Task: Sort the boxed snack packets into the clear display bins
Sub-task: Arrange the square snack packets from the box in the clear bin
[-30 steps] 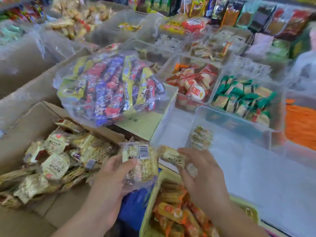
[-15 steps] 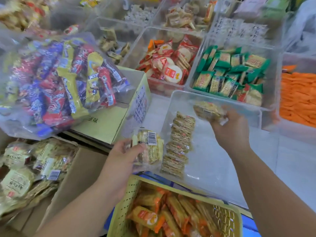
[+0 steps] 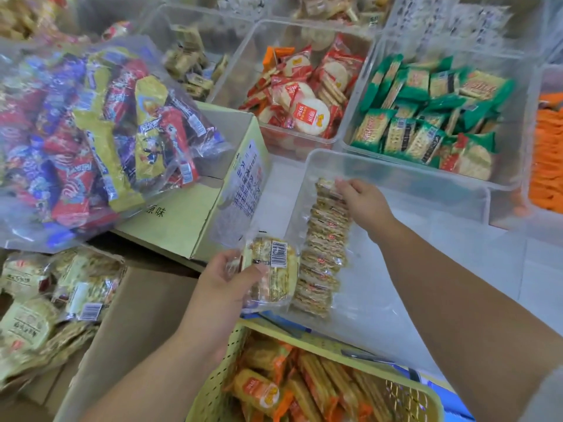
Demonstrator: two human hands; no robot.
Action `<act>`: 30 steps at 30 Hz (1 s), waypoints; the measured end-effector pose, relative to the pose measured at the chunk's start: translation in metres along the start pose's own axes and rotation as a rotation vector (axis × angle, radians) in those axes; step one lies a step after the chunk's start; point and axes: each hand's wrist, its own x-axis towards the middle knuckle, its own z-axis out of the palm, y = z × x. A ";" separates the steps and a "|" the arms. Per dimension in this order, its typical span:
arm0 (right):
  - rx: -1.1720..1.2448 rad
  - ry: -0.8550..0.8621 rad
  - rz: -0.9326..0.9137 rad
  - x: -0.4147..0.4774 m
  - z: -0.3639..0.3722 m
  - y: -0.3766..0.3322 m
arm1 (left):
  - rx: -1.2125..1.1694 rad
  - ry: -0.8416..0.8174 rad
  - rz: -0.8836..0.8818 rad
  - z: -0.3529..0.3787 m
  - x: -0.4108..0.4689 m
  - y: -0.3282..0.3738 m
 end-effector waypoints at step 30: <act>-0.315 -0.208 -0.964 -0.203 0.013 -0.050 | -0.332 -0.096 -0.024 -0.026 -0.043 0.021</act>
